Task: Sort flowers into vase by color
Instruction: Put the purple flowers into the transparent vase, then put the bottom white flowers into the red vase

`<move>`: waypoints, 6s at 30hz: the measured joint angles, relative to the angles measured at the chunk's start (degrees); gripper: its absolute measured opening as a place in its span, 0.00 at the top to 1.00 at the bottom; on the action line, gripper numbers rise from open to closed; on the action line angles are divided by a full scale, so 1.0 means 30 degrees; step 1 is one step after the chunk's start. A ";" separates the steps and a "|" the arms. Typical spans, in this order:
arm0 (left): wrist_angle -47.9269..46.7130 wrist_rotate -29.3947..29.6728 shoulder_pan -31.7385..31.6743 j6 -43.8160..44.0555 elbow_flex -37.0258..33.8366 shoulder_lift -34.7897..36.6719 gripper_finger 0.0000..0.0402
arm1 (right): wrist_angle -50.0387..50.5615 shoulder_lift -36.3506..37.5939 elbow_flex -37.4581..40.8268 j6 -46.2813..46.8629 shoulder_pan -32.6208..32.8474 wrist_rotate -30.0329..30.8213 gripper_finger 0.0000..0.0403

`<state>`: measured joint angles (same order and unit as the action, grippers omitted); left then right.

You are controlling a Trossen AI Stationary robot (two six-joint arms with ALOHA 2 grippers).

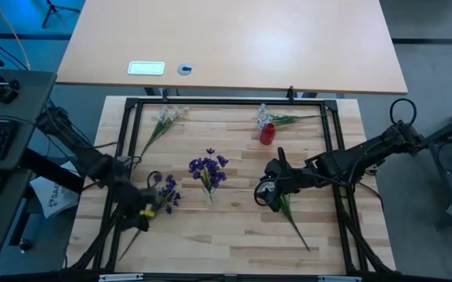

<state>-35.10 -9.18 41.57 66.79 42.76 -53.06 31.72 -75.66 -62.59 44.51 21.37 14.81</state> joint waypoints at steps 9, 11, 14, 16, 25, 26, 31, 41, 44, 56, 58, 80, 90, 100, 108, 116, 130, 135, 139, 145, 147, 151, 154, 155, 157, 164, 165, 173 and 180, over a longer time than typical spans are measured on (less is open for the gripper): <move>-0.1973 0.6011 0.2230 0.4411 -0.0007 -0.2460 0.84 | 0.0095 0.0000 0.0000 0.0087 0.0000 0.0393 0.22; -0.2813 0.4798 0.2070 0.4786 -0.0007 -0.3276 0.83 | 0.0095 0.0000 0.0000 0.0092 0.0000 0.0396 0.22; -0.4405 0.2796 0.2158 0.4865 -0.0007 -0.4562 0.78 | 0.0088 0.0000 0.0000 0.0138 0.0000 0.0401 0.22; -0.5137 0.2257 0.2314 0.4992 -0.0007 -0.5415 0.72 | 0.0088 0.0000 0.0000 0.0139 0.0000 0.0439 0.22; -0.4003 0.2645 0.2415 0.5894 -0.0007 -0.7965 0.50 | 0.0076 0.0000 0.0000 0.0138 0.0000 0.0539 0.22; -0.4072 0.2790 0.2415 0.5929 -0.0007 -0.8250 0.49 | 0.0081 0.0000 0.0000 0.0139 0.0000 0.0546 0.22; -0.3902 0.2541 0.2401 0.6975 -0.0781 -0.9771 0.47 | 0.0078 0.0000 0.0000 0.0138 0.0000 0.0541 0.22; -0.1886 0.2269 0.2193 0.7441 -0.1418 -1.0849 0.59 | 0.0110 0.0000 0.0000 0.0138 0.0000 0.0567 0.22; -0.1855 0.2662 0.2067 0.6610 -0.1334 -1.0007 0.82 | 0.0241 -0.0007 0.0007 0.0080 0.0000 0.0614 0.22; -0.0945 0.4017 0.3448 0.0682 0.1692 -0.2694 0.99 | 0.0491 -0.0007 0.0007 0.0138 0.0000 0.0778 0.22; -0.0022 0.5630 0.3697 -0.0122 0.2324 -0.1454 0.99 | 0.0510 -0.0007 0.0007 0.0138 0.0000 0.0663 0.22; 1.5638 1.7734 -0.0886 -2.2929 0.1190 -0.1421 1.00 | 0.0496 -0.0007 0.0007 0.0510 0.0000 0.2165 0.22; 1.9502 1.6080 -0.2521 -2.3424 -0.1198 -0.2079 1.00 | 0.0572 -0.0007 0.0007 0.0510 0.0000 0.2095 0.22; 1.9622 1.5735 -0.3893 -2.2639 -0.2142 -0.2061 1.00 | 0.0577 -0.0007 0.0007 0.0510 0.0000 0.2091 0.22; 1.9431 1.5346 -0.3988 -1.9971 -0.2157 -0.2068 0.97 | 0.0636 -0.0007 0.0007 0.0505 0.0000 0.2091 0.22; 1.6547 1.5012 -0.4120 -1.8007 -0.1515 -0.2062 0.83 | 0.0629 -0.0007 0.0007 0.0503 0.0000 0.2043 0.22; 0.7573 1.1332 -0.4098 -1.4554 0.2347 -0.1705 0.44 | -0.0351 0.1218 0.0000 0.0590 0.0000 0.1865 0.22; 0.4967 1.0437 -0.4091 -1.3762 0.2961 -0.1536 0.39 | -0.0374 0.1524 0.0000 0.0511 0.0000 0.1923 0.22; 0.4941 0.9453 -0.4397 -1.3435 0.3128 -0.1400 0.37 | -0.0504 0.1834 0.0000 0.0561 0.0000 0.2069 0.22; 0.2631 0.8077 -0.4491 -1.3270 0.5280 -0.0929 0.36 | -0.1367 0.2488 0.0000 0.0510 0.0000 0.2069 0.22; 0.1256 0.7560 -0.4491 -1.3353 0.6247 -0.0671 0.36 | -0.1427 0.2776 0.0000 0.0605 -0.0002 0.2074 0.22; -0.1543 0.7237 -0.4491 -1.4121 0.8141 -0.0097 0.36 | -0.1430 0.3348 0.0000 0.0648 0.0000 0.2245 0.22; -0.2844 0.7665 -0.4491 -1.4627 0.9256 0.0313 0.36 | -0.1335 0.3547 -0.0008 0.1235 0.0000 0.2408 0.22; -0.3024 0.8107 -0.4491 -1.4630 0.9486 0.0466 0.36 | -0.0973 0.3492 -0.0015 0.1995 0.0000 0.2482 0.22; -0.3055 0.9238 -0.4491 -1.4361 0.9614 0.0829 0.36 | 0.0911 0.2986 -0.0044 0.4310 -0.0024 0.1987 0.22; -0.3082 1.1281 -0.4448 -1.2092 0.8214 0.1584 0.36 | 0.4356 -0.0485 0.0269 1.0478 0.2053 -0.4907 0.22; -0.3068 1.1306 -0.4448 -1.1922 0.7897 0.1647 0.36 | 0.4376 -0.1097 0.0422 1.1187 0.2625 -0.5483 0.22; -0.2463 1.2293 -0.4462 -1.1281 0.6513 0.1655 0.37 | 0.6119 -0.5086 0.0960 1.5010 0.4414 -0.5934 0.22; -0.1229 1.2636 -0.4477 -1.1285 0.6513 0.1696 0.37 | 0.6915 -0.7333 0.0954 1.2769 0.2612 -0.5618 0.22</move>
<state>-38.78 28.73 28.14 32.94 62.30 -47.97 52.47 -97.66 -59.72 82.82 29.20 -2.04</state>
